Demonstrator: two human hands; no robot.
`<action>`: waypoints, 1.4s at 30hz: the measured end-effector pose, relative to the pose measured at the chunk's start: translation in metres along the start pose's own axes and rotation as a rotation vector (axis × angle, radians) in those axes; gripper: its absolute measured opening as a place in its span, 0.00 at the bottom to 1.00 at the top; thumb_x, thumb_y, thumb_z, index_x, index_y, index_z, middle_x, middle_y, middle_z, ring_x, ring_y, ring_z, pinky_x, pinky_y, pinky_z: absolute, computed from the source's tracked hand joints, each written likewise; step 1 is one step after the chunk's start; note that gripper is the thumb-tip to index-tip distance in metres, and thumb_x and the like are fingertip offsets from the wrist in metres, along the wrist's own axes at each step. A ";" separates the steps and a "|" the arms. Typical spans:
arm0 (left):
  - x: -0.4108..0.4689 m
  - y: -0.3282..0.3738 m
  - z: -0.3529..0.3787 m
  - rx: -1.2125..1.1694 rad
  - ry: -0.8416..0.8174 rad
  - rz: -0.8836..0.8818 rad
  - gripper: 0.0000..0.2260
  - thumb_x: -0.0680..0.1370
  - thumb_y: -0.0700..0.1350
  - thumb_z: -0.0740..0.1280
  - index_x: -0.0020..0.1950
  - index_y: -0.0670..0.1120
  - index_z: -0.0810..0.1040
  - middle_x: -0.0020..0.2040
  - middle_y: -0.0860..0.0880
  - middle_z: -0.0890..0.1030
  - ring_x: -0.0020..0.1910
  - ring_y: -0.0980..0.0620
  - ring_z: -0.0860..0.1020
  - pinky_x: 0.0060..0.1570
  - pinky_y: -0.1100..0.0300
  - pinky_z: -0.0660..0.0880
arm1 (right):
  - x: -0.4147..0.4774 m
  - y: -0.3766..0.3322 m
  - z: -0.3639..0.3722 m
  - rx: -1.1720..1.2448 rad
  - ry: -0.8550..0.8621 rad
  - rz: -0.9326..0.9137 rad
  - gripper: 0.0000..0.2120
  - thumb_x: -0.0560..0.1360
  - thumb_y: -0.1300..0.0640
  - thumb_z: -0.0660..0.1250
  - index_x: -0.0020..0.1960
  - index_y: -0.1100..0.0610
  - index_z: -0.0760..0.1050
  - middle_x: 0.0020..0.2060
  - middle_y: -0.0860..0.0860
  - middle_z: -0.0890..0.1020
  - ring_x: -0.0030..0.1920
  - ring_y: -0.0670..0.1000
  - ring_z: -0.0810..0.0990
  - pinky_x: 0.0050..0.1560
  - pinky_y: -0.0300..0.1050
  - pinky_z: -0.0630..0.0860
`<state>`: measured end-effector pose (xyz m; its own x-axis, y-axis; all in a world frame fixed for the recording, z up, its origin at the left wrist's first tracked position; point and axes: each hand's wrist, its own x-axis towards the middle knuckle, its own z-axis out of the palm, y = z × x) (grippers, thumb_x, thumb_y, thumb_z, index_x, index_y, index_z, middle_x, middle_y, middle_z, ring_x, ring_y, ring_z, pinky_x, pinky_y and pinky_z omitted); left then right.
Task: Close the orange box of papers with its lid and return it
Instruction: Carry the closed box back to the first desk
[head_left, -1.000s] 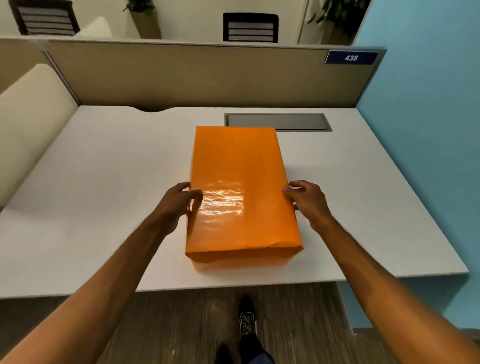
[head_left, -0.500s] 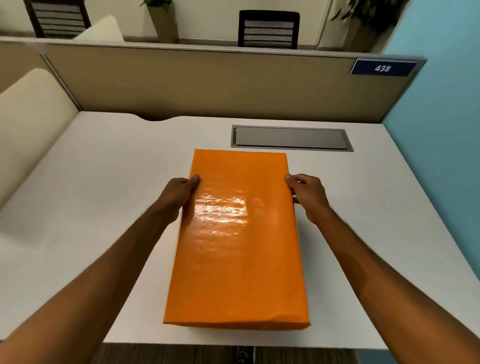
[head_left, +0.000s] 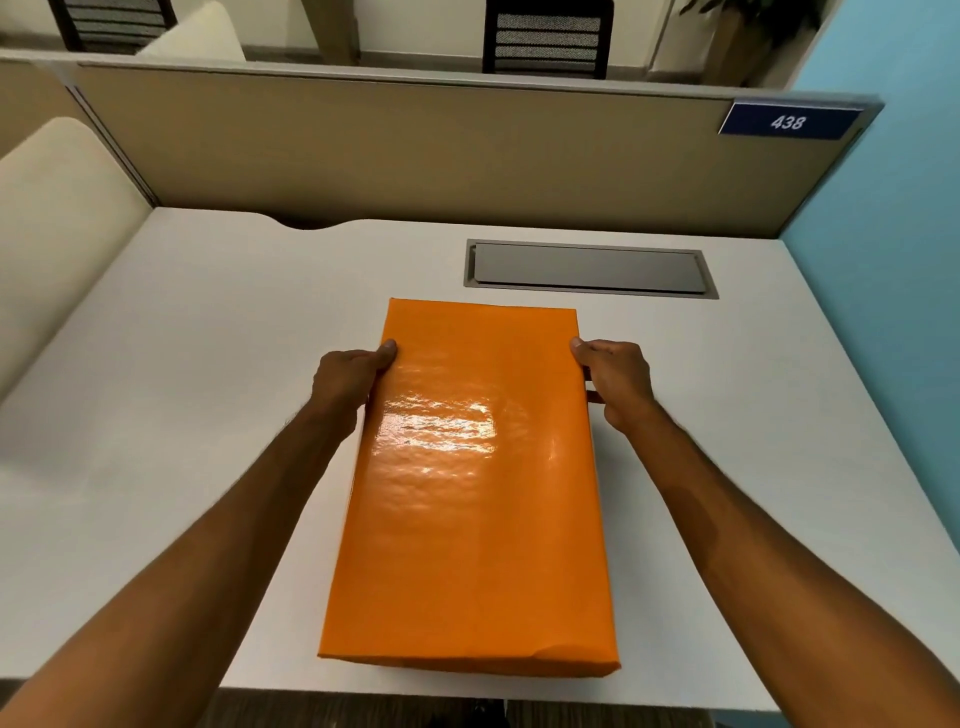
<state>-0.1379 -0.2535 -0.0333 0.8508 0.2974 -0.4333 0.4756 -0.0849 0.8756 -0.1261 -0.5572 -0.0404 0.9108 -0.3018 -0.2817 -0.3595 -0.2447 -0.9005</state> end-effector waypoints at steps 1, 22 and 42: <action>0.000 -0.001 0.000 -0.012 0.007 -0.003 0.11 0.73 0.55 0.73 0.39 0.49 0.79 0.42 0.52 0.81 0.43 0.49 0.79 0.52 0.49 0.74 | 0.001 0.001 0.001 -0.008 0.007 -0.004 0.09 0.78 0.48 0.66 0.47 0.54 0.79 0.44 0.52 0.83 0.44 0.55 0.83 0.47 0.54 0.82; -0.071 -0.026 -0.029 0.121 -0.208 0.112 0.24 0.81 0.48 0.63 0.77 0.53 0.64 0.66 0.43 0.78 0.56 0.45 0.79 0.52 0.47 0.76 | -0.087 0.038 -0.025 -0.082 -0.072 -0.055 0.25 0.78 0.45 0.65 0.72 0.53 0.70 0.63 0.55 0.80 0.59 0.58 0.81 0.54 0.59 0.81; -0.169 -0.076 -0.064 -0.004 -0.361 -0.019 0.33 0.78 0.51 0.68 0.79 0.58 0.56 0.71 0.43 0.73 0.62 0.38 0.76 0.62 0.32 0.72 | -0.196 0.067 -0.031 0.128 -0.161 0.044 0.30 0.77 0.49 0.68 0.76 0.47 0.63 0.65 0.52 0.76 0.51 0.53 0.79 0.47 0.55 0.78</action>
<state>-0.3317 -0.2365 -0.0132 0.8661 -0.0558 -0.4968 0.4922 -0.0786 0.8669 -0.3353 -0.5428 -0.0350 0.9190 -0.1563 -0.3621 -0.3807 -0.1121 -0.9179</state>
